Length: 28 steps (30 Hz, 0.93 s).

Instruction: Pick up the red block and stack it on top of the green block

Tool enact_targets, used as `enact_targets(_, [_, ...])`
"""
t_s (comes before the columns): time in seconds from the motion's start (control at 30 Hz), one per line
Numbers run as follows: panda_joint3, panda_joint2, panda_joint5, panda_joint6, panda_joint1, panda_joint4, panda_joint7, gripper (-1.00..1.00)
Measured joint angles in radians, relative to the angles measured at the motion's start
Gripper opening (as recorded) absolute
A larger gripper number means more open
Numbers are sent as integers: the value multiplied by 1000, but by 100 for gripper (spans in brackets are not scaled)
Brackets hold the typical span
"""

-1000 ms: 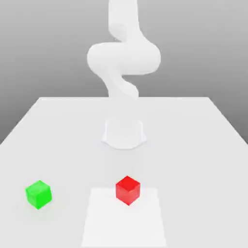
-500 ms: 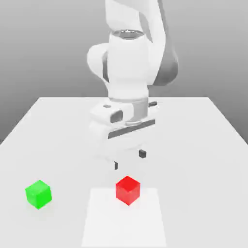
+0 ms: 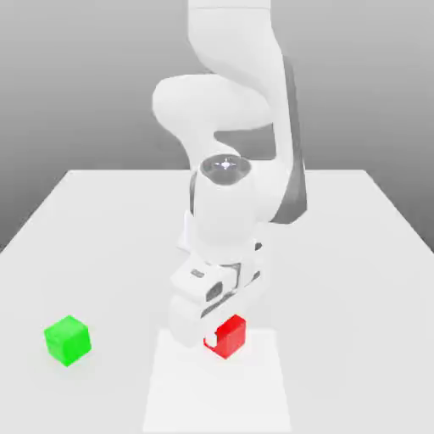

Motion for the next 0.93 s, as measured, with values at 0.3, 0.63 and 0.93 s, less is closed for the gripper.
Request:
enact_targets(0.3, [-84, -238, -128, -248, -83, 12, 163, -100])
enact_targets(0.63, [-239, -99, -55, -314, -455, 214, 407, -100])
enact_targets(0.93, [-191, 22, 46, -210, -470, 225, 341, 100])
